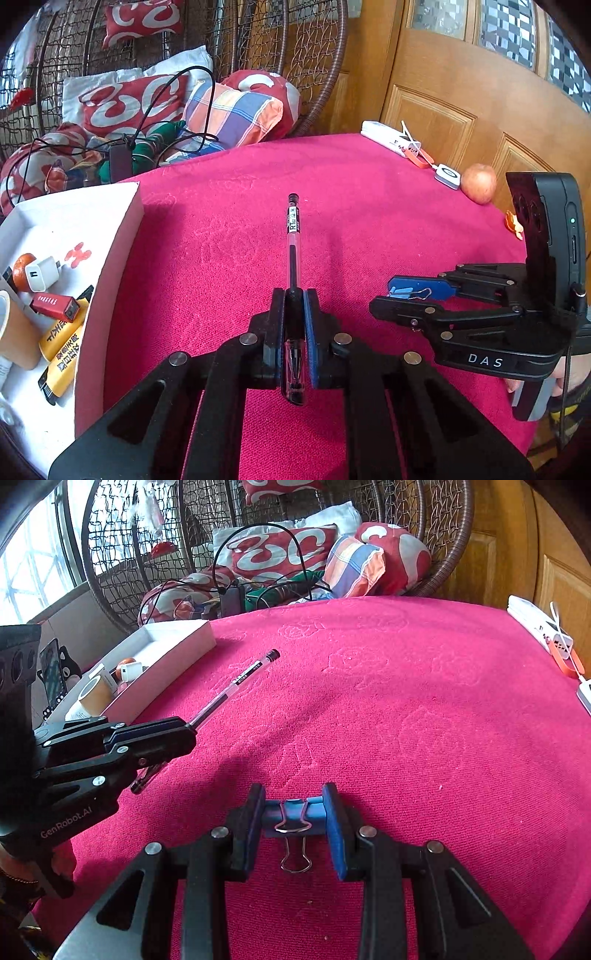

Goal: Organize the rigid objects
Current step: 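Grasp the blue binder clip with the right tool while the left tool grasps the black pen, then carry the pen into the tray and open the left tool while the right tool releases the clip there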

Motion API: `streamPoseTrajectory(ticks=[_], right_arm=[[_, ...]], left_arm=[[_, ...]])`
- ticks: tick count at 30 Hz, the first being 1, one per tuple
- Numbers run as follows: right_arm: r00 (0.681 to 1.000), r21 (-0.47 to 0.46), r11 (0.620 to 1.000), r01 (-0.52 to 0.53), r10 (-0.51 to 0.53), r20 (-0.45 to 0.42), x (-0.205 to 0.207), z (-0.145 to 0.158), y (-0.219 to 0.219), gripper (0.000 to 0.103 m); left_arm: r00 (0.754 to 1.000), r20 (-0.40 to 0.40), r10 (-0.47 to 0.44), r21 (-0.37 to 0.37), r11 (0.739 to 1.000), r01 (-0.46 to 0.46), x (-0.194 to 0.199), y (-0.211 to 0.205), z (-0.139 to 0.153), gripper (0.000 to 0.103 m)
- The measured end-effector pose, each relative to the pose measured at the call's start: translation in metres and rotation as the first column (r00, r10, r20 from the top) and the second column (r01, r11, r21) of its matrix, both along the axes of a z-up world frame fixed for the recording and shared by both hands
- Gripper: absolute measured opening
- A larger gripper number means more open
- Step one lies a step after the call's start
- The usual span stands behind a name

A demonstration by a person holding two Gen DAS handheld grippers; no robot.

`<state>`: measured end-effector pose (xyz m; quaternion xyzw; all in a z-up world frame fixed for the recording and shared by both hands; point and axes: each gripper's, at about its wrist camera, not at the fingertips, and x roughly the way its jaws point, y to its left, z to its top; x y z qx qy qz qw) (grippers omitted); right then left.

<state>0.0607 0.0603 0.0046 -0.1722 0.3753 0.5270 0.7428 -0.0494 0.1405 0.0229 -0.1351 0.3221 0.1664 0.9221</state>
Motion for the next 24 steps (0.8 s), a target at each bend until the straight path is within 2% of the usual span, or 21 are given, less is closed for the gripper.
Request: streamPoseTrajectory(ticks=[6,11,20,24], right_arm=[[0.999,0.05,0.998,0.031,-0.032,0.029,-0.004,0.008,-0.008,0.031],[0.998,0.11,0.993,0.053,-0.051,-0.025,-0.003,0.017,-0.017,0.031],[0.996,0.316,0.945,0.082,-0.084,-0.007,-0.015,0.079,-0.042,0.031],[0.996,0.371,0.925,0.081,-0.091,0.009,-0.021,0.098,-0.046,0.031]], left_arm=[[0.996,0.087,0.019,-0.005,1.0,-0.018,-0.026,-0.006,0.029,0.009],[0.991,0.129,0.027,0.006,1.0,-0.028,-0.044,-0.012,0.044,0.009],[0.983,0.18,0.028,0.031,0.999,-0.034,-0.06,-0.022,0.067,0.009],[0.98,0.195,0.04,0.034,0.998,-0.047,-0.067,-0.022,0.073,0.009]])
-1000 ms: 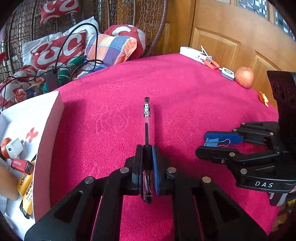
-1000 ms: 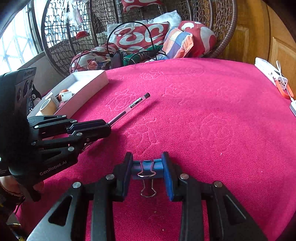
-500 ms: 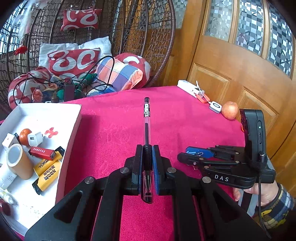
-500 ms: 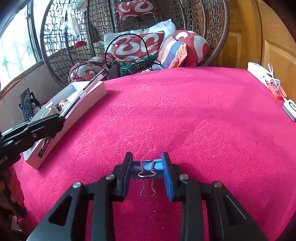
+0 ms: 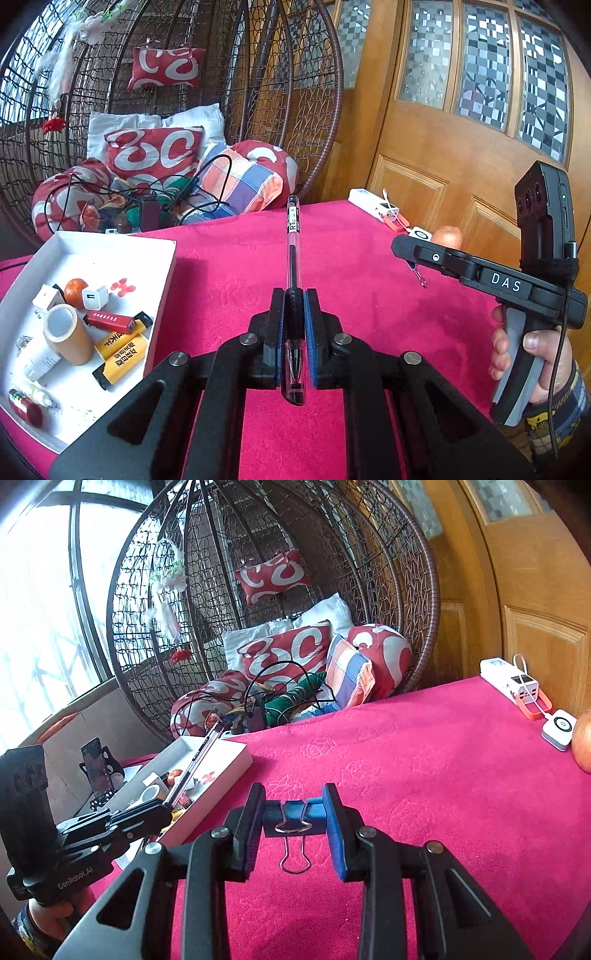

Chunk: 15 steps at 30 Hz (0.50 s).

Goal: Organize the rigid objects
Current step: 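Carry the pen into the tray and open the left tool while the right tool releases the clip there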

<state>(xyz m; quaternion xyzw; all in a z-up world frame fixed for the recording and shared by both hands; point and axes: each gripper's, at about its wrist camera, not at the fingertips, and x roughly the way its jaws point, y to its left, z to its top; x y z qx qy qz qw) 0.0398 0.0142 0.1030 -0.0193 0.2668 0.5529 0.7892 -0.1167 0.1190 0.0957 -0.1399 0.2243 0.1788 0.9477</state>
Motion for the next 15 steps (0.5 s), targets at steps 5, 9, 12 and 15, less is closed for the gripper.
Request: streamPoseTrajectory(ticks=[5,9,12,15], right_arm=[[1.0,0.027,1.0,-0.009,0.009,-0.004,-0.006,0.008,0.002,0.031],[1.0,0.029,0.999,-0.021,0.021,-0.001,-0.012,0.009,0.004,0.031],[1.0,0.029,0.999,-0.028,0.028,0.006,-0.015,0.012,0.006,0.031],[0.999,0.03,0.999,-0.037,0.036,0.018,-0.019,0.015,0.008,0.031]], left_arm=[[0.999,0.007,0.033,0.003,0.999,-0.033,-0.01,0.004,0.003,0.009],[0.998,0.014,0.059,0.002,0.998,-0.059,-0.018,0.009,0.006,0.009],[0.996,0.017,0.085,0.003,0.996,-0.085,-0.024,0.013,0.007,0.009],[0.994,0.025,0.105,-0.001,0.994,-0.105,-0.031,0.017,0.008,0.009]])
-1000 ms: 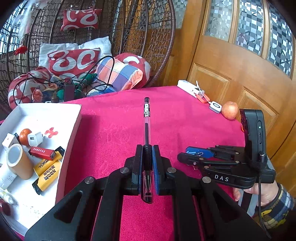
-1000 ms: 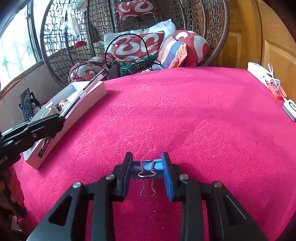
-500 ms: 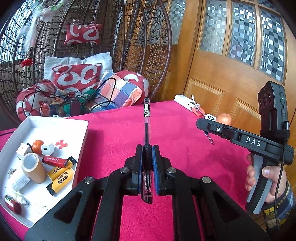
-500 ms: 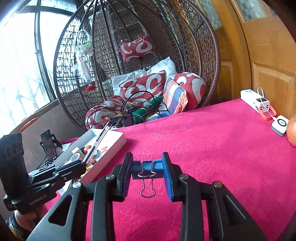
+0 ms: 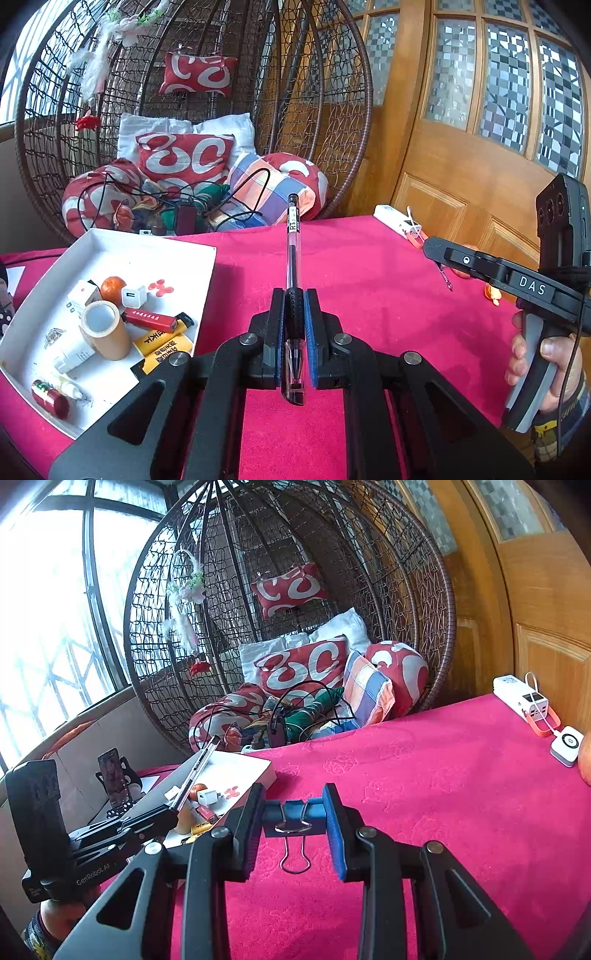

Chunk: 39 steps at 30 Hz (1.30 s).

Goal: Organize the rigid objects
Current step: 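Carry the pen into the tray and open the left tool while the right tool releases the clip there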

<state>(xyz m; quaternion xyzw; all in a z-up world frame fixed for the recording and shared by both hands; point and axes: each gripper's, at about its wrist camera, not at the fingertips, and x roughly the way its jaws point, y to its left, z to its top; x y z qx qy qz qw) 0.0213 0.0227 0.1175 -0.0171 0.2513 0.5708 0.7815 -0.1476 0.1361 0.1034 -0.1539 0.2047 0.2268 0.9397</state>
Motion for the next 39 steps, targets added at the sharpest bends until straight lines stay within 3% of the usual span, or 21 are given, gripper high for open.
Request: streamPoseTrajectory(ticks=[39], right_arm=[[0.989,-0.046,0.99,-0.133,0.136,0.06,-0.044,0.011,0.055,0.031]], left_arm=[[0.984,0.015,0.176,-0.031,0.984,-0.176,-0.049,0.041,-0.01,0.009]])
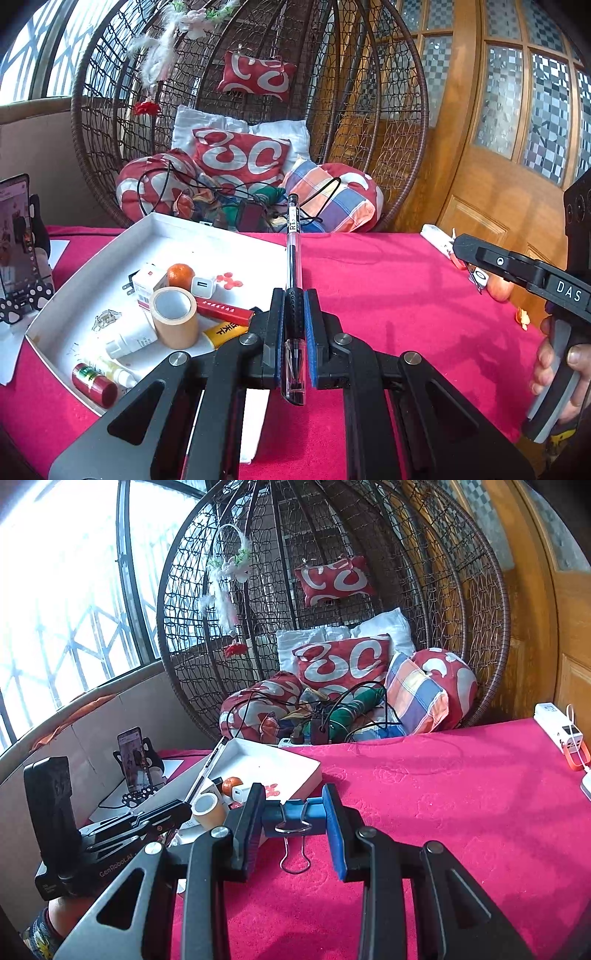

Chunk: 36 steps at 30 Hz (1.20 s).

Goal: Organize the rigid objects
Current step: 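Carry the pen into the tray and open the left tool while the right tool releases the clip there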

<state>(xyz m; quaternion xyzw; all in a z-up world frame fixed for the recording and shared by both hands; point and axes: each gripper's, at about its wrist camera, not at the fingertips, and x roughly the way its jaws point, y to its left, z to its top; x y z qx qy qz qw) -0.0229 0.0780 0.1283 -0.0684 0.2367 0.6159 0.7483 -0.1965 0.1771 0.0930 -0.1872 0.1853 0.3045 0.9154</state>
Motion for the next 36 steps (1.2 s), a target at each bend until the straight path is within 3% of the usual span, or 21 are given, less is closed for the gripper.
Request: streamPoseTrajectory(ticks=[9,20,28,33,35,36], right_arm=[[0.997,-0.009,0.997,-0.07,0.07,0.024,-0.022,0.005,0.03,0.031],[0.983,-0.095,0.979,-0.181,0.179,-0.03,-0.05,-0.016,0.104,0.031],[0.974,-0.162,0.964,-0.212,0.195,-0.117,-0.064,-0.054,0.16,0.031],[0.972,-0.165,0.966,-0.197,0.17,-0.162,-0.066,-0.07,0.171,0.032],[0.969,-0.159,0.969,-0.19,0.159,-0.187,-0.064,-0.073,0.17,0.036],[0.968,-0.156,0.971,-0.184,0.151,-0.199,-0.063,-0.074,0.17,0.052]], left_arm=[[0.998,0.01,0.066,-0.012,0.998,-0.066,-0.021,0.018,-0.004,0.009],[0.965,-0.095,0.246,-0.076,0.964,-0.254,-0.056,0.078,-0.044,0.009],[0.96,-0.12,0.252,-0.113,0.958,-0.265,-0.053,0.093,-0.06,0.009],[0.96,-0.123,0.25,-0.145,0.953,-0.267,-0.053,0.098,-0.065,0.009],[0.955,-0.135,0.263,-0.143,0.949,-0.282,-0.054,0.097,-0.064,0.012],[0.953,-0.141,0.269,-0.138,0.948,-0.288,-0.053,0.096,-0.063,0.014]])
